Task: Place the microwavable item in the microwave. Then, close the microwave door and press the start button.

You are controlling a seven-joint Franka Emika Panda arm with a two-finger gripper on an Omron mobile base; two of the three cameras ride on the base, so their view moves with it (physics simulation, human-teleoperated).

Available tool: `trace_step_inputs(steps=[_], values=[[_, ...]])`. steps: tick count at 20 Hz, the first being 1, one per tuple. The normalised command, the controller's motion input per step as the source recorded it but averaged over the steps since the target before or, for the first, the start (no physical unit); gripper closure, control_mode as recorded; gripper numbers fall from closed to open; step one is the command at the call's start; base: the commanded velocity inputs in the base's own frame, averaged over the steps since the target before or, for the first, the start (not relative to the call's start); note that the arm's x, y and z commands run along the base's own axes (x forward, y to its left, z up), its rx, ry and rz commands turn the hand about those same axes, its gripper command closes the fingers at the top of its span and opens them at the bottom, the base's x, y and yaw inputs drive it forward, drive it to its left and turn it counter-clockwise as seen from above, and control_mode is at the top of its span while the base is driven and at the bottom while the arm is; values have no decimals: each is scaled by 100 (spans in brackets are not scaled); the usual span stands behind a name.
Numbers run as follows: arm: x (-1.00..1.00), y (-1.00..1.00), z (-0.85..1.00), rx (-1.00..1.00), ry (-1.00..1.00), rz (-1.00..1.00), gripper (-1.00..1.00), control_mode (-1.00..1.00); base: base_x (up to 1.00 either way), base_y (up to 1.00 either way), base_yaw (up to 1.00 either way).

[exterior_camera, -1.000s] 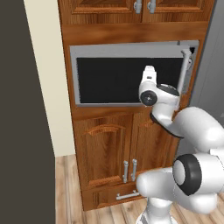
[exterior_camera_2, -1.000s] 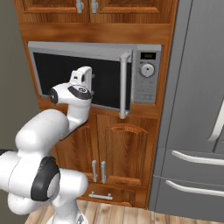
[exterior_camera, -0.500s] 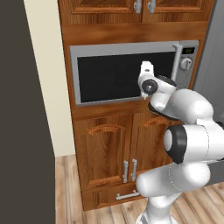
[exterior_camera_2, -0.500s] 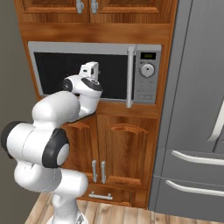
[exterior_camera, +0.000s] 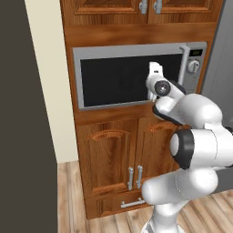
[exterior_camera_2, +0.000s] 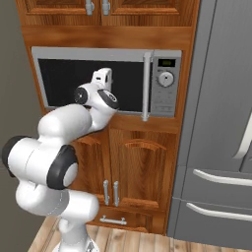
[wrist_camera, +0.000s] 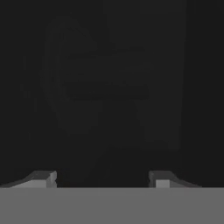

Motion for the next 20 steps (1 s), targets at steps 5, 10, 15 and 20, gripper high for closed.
trace_step_inputs(steps=[5, 10, 15, 20], values=[[-97, -39, 19, 11, 3, 1, -100, -100, 0, 0, 0], [-100, -35, 57, 14, 15, 0, -100, -100, 0, 0, 0], [-92, -65, 83, 15, 18, 1, -100, -100, 0, 0, 0], [-75, -93, 43, 15, 13, 3, -100, -100, 0, 0, 0]])
